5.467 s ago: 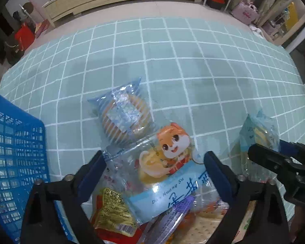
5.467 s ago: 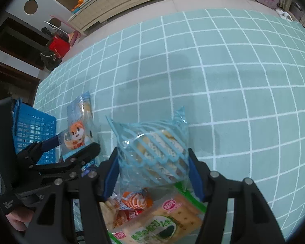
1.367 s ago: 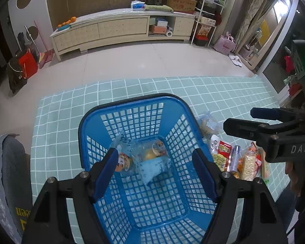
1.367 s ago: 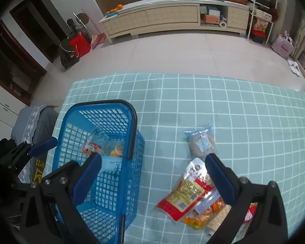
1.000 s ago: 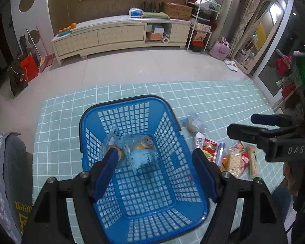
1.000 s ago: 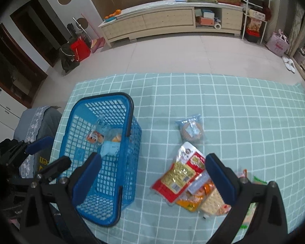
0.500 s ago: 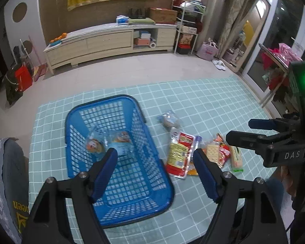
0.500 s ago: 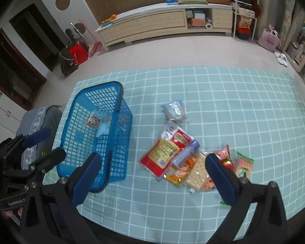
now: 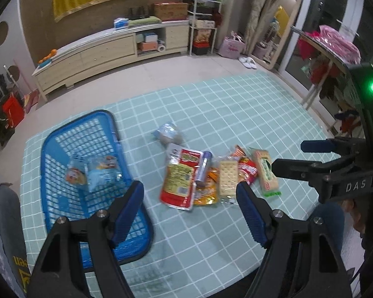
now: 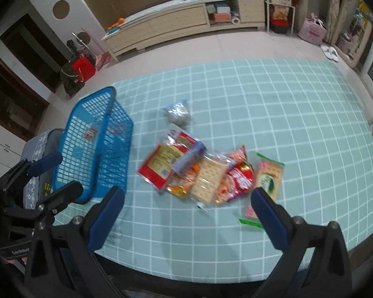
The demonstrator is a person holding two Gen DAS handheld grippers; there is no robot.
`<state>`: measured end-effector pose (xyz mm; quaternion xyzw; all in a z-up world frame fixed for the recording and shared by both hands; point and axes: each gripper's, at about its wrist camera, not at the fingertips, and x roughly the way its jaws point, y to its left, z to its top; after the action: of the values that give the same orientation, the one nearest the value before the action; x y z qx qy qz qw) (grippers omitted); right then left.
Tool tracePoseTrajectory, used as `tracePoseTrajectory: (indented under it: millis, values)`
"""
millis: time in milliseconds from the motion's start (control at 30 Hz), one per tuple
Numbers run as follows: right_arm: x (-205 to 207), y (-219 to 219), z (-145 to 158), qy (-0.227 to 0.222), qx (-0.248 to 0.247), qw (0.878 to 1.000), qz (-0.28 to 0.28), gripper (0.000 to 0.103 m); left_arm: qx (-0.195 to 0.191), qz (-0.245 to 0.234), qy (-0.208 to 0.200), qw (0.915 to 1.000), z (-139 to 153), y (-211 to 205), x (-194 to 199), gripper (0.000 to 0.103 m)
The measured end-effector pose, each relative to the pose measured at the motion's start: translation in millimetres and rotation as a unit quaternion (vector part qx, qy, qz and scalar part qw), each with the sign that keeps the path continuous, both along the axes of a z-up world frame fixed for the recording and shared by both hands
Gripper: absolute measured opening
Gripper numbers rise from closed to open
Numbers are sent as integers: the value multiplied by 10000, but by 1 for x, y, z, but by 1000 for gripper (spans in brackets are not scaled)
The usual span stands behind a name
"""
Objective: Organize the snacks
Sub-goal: 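Withdraw the right tool from the basket back over the snack pile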
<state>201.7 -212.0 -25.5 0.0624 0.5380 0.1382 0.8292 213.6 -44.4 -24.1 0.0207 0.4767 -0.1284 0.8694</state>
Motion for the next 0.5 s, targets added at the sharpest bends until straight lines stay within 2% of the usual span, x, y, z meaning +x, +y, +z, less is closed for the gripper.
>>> tracePoseTrajectory:
  millis: [400,500]
  values:
    - [-19,-54,-34,167,-75,9995,-252,103,27,-374,440,9983,-42,-60,0,75]
    - [-21,-69,-47,306,33,9988,-369,103,45,-406,524,9978,-53,-71,2,75]
